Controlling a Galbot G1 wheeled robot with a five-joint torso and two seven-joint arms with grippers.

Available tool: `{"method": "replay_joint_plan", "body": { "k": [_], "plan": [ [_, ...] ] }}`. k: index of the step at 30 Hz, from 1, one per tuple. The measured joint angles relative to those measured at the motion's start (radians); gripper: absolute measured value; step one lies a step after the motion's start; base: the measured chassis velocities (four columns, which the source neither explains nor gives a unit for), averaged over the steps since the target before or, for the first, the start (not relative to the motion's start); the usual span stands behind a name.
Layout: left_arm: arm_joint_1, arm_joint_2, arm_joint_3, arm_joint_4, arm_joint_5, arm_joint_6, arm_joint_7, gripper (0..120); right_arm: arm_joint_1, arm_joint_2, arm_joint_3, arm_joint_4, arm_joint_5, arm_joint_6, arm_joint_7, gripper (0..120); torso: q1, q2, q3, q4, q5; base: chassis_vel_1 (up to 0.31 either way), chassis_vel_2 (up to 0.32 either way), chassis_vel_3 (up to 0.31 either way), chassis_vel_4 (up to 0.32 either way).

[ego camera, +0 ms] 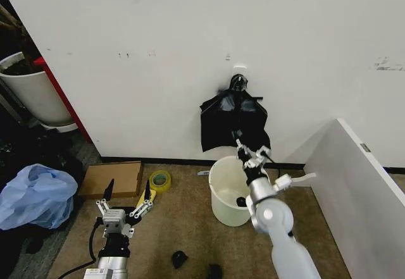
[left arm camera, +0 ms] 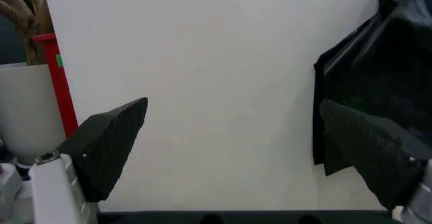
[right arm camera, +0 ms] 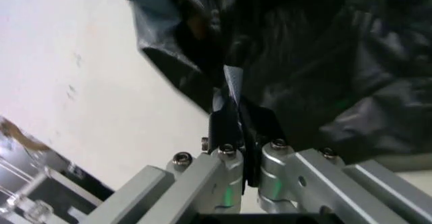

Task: Place the garbage bag over the trash bin.

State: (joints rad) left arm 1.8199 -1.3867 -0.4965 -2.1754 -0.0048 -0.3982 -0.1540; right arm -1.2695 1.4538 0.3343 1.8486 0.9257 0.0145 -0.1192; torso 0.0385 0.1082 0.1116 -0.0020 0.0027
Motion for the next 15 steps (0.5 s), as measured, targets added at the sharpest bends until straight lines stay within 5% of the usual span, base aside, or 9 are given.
{"method": "replay_joint_plan", "body": {
  "k": [15],
  "plan": [
    [-0.014, 0.011, 0.001, 0.019, 0.003, -0.009, -0.002, 100, -0.197, -0.115, -0.047, 0.08, -0.21, 0.129, -0.063, 0, 0.0, 0.0, 0.0, 0.0, 0.0, 0.0, 0.0, 0.0, 0.0]
  ]
}}
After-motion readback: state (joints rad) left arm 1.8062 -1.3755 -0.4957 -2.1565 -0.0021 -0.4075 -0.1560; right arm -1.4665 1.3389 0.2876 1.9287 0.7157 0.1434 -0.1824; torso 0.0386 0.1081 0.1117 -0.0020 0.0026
